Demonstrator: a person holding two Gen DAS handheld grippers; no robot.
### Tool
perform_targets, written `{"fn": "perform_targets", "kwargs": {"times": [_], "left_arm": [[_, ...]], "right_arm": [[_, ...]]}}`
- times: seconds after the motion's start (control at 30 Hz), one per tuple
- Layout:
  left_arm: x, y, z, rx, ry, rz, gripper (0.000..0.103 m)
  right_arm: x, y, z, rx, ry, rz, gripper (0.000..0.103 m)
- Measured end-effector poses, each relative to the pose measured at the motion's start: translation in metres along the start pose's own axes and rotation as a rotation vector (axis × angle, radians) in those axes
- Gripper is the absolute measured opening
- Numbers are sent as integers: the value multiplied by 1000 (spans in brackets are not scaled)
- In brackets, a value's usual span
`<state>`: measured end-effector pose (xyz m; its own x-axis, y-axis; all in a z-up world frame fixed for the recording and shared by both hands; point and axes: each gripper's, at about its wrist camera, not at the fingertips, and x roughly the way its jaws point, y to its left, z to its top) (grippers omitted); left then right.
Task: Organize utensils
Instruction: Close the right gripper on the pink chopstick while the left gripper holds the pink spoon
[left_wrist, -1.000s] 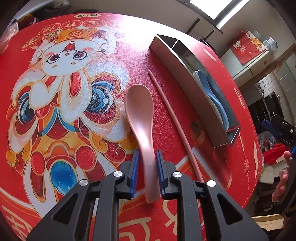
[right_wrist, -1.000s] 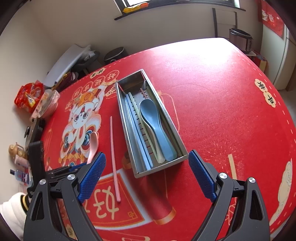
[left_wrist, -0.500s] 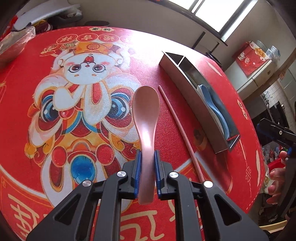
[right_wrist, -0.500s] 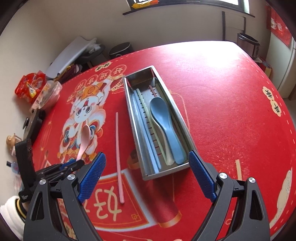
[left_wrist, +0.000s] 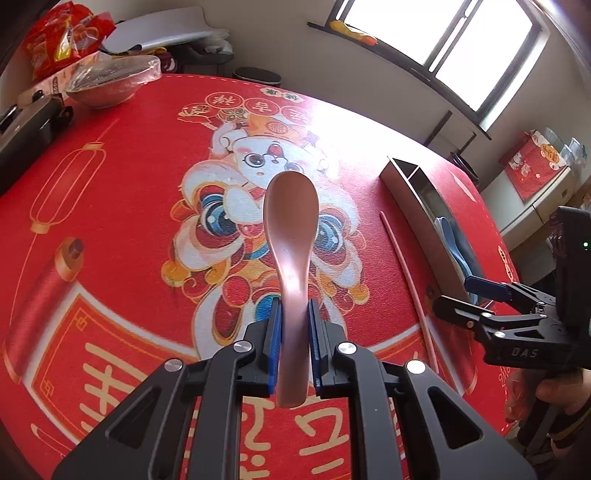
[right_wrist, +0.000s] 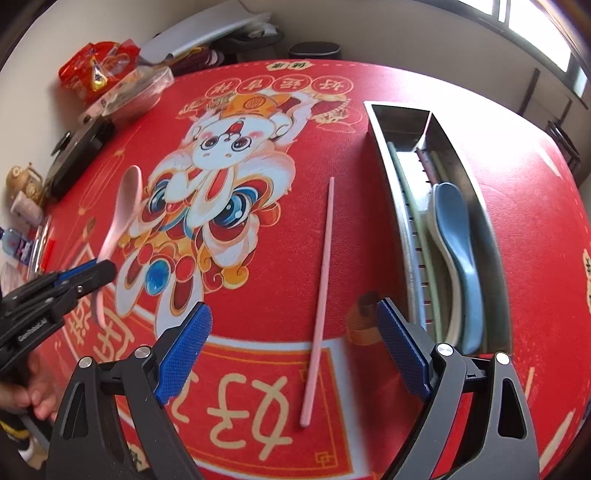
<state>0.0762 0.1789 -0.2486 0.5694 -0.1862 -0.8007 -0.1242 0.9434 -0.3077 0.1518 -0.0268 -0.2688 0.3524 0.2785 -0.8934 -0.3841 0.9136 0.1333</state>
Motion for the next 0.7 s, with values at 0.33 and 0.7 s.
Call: {"fn": "perform_targets", "kwargs": {"times": [0.33, 0.7], "left_arm": [[-18, 25, -11, -51, -16, 29, 13], [-18, 14, -11, -36, -10, 14, 13]], "right_arm": [[45, 2, 3, 64, 74, -82, 36], [46, -2, -5, 66, 56, -90, 11]]}}
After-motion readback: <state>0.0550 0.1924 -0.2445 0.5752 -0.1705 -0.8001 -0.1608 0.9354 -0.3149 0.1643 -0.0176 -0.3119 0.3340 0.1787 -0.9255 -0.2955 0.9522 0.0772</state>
